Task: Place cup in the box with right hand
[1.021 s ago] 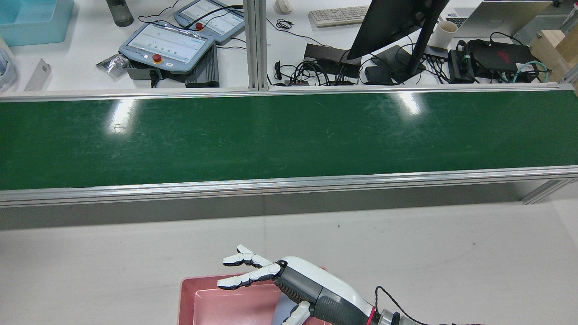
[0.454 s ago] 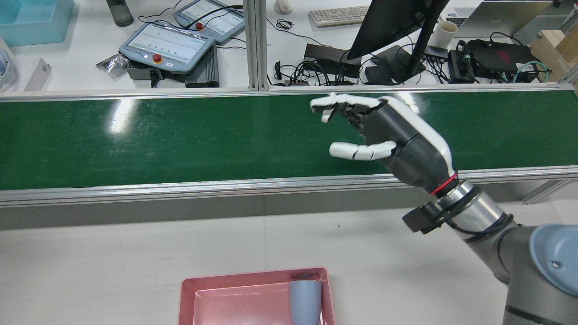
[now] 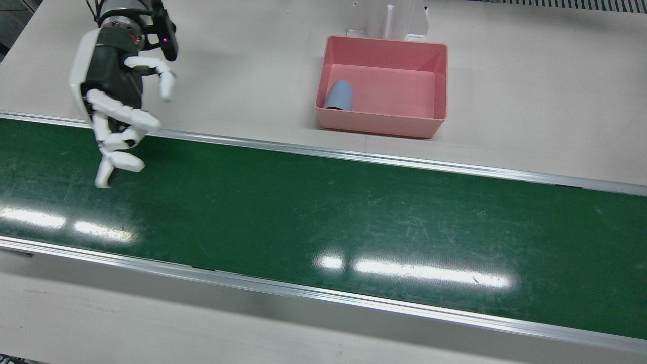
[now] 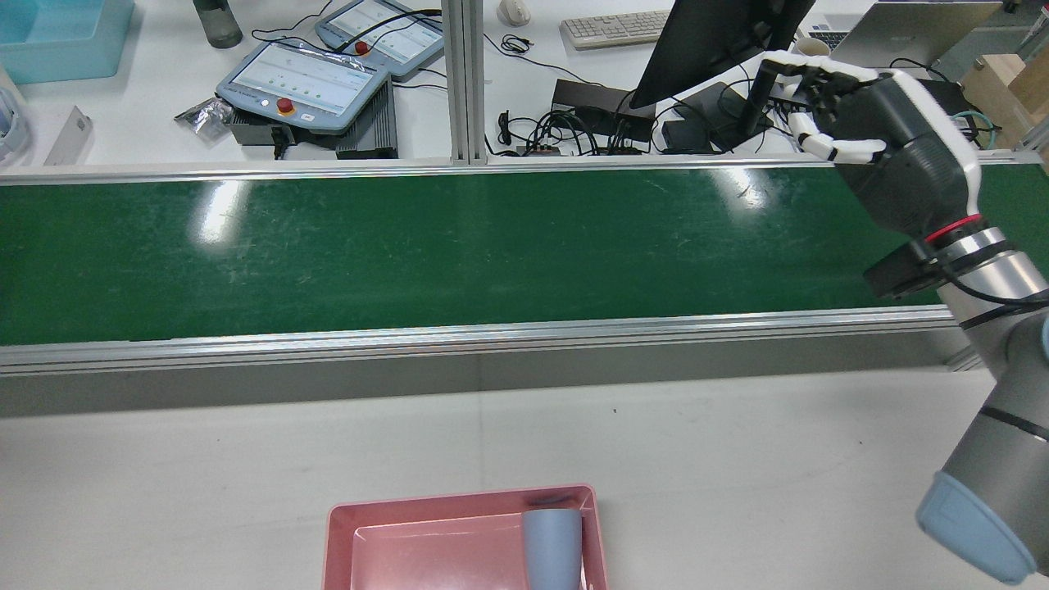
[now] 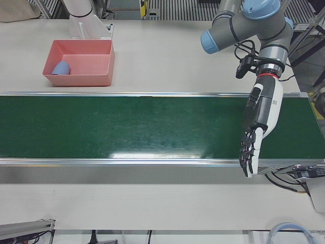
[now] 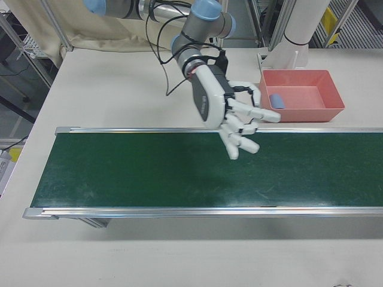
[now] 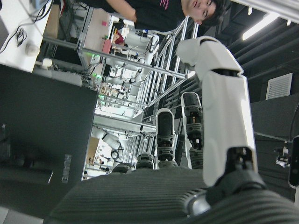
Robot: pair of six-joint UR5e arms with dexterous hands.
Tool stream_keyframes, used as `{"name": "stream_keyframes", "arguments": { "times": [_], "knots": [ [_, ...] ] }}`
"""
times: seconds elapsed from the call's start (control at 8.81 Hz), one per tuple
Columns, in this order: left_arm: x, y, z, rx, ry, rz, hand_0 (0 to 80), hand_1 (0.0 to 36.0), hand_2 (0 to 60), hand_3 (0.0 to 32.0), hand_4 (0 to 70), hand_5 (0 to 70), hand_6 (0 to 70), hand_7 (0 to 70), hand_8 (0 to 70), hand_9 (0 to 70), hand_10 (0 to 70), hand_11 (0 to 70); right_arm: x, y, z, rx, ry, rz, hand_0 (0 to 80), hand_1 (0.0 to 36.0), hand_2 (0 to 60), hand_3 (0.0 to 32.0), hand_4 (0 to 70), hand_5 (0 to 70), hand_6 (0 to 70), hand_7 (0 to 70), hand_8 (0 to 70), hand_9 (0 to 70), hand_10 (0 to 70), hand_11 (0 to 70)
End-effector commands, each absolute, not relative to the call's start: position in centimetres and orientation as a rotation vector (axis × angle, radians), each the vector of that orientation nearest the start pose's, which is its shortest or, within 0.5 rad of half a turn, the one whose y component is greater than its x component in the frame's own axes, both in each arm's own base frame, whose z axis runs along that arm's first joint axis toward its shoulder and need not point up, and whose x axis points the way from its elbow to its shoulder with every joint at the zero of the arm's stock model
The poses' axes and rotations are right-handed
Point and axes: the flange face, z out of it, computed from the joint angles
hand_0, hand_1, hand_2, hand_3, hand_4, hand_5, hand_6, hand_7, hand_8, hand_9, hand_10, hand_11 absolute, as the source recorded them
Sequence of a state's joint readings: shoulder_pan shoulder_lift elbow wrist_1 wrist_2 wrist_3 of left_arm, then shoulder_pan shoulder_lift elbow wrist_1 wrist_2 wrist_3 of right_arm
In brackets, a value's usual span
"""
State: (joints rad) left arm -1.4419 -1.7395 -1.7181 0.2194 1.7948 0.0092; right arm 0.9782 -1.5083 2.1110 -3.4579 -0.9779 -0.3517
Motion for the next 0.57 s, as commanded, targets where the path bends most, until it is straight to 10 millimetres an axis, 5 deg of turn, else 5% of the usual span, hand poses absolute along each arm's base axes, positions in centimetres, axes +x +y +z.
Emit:
{"name": "stream_keyframes", "arguments": {
  "times": [0.0,0.23,0.45],
  "knots": [
    [-3.95,-56.02,54.94,-0.346,2.123,-1.921,0.0,0.0,0.0,0.0,0.0,0.0,0.0,0.0,0.0,0.0,0.0,0.0,-5.10,-49.16,50.02,-0.423,2.406,-2.153,69.2,23.8,2.3,0.0,19.2,7.2,8.9,38.8,0.7,6.3,0.0,0.0],
    [-3.96,-56.00,54.89,-0.346,2.123,-1.921,0.0,0.0,0.0,0.0,0.0,0.0,0.0,0.0,0.0,0.0,0.0,0.0,-5.22,-49.37,50.76,-0.422,2.403,-2.175,62.2,23.2,6.1,0.0,15.5,6.0,6.9,31.3,0.3,4.8,0.0,0.0],
    [-3.96,-56.00,54.89,-0.346,2.123,-1.921,0.0,0.0,0.0,0.0,0.0,0.0,0.0,0.0,0.0,0.0,0.0,0.0,-5.34,-49.42,50.76,-0.419,2.405,-2.176,52.2,8.9,0.0,0.0,11.2,2.8,5.5,28.5,0.1,4.3,0.0,0.0]
  ]
}}
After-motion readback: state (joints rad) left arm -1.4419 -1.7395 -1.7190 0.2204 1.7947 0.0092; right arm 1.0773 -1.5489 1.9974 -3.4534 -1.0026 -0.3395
